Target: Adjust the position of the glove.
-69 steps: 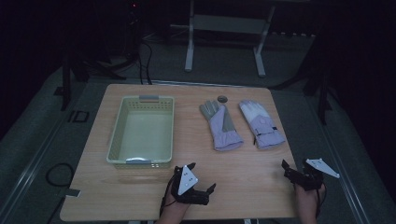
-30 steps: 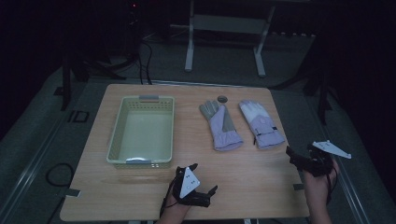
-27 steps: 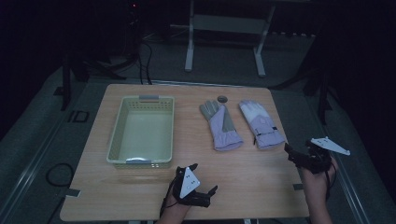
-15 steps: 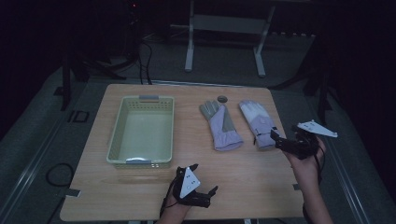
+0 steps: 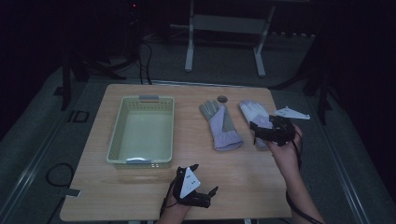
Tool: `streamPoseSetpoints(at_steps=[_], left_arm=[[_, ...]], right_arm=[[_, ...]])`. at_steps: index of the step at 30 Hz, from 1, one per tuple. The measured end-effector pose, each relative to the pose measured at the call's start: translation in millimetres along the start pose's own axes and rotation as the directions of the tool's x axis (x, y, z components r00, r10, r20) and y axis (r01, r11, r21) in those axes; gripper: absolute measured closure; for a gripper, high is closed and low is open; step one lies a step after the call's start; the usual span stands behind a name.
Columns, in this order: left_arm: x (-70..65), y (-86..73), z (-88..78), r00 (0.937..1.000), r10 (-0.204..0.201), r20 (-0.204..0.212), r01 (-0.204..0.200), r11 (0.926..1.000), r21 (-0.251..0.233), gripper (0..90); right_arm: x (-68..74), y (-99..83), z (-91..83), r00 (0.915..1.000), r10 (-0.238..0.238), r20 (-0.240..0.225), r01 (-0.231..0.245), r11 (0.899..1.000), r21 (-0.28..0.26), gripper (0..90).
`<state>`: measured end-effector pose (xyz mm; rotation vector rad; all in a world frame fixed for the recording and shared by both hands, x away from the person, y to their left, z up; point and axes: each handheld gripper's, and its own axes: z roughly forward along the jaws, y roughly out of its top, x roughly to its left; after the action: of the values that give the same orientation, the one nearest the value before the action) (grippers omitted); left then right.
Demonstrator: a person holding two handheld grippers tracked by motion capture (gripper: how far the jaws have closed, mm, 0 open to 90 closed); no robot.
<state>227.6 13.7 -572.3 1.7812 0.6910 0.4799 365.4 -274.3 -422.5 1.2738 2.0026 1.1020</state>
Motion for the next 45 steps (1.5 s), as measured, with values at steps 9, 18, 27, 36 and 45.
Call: streamPoseSetpoints(at_steps=[9,18,27,36,45], left_arm=[[-0.4,0.0,0.1,1.0000,0.002,0.009,-0.002,1.0000,0.001,1.0],[-0.5,0.0,0.0,0.9999,0.004,0.016,-0.004,1.0000,0.001,1.0],[0.0,0.1,-0.1,0.9998,0.002,0.019,-0.002,1.0000,0.002,1.0],[-0.1,0.0,-0.1,0.9998,0.000,0.020,0.000,1.0000,0.003,1.0],[0.3,0.0,-0.1,0.9997,-0.003,0.022,0.002,1.0000,0.004,1.0]], right_arm=[[27.2,8.5,40.0,0.9987,-0.019,-0.047,0.021,0.998,0.053,19.3],[39.9,3.7,84.8,0.9981,0.000,-0.061,0.008,0.992,0.129,28.0],[36.2,-3.1,125.4,0.9992,0.010,-0.039,-0.001,0.977,0.215,35.3],[34.4,-12.7,159.1,0.9999,0.009,0.005,-0.010,0.959,0.285,36.8],[37.3,-23.9,175.3,0.9999,-0.012,-0.010,0.015,0.936,0.352,54.4]])
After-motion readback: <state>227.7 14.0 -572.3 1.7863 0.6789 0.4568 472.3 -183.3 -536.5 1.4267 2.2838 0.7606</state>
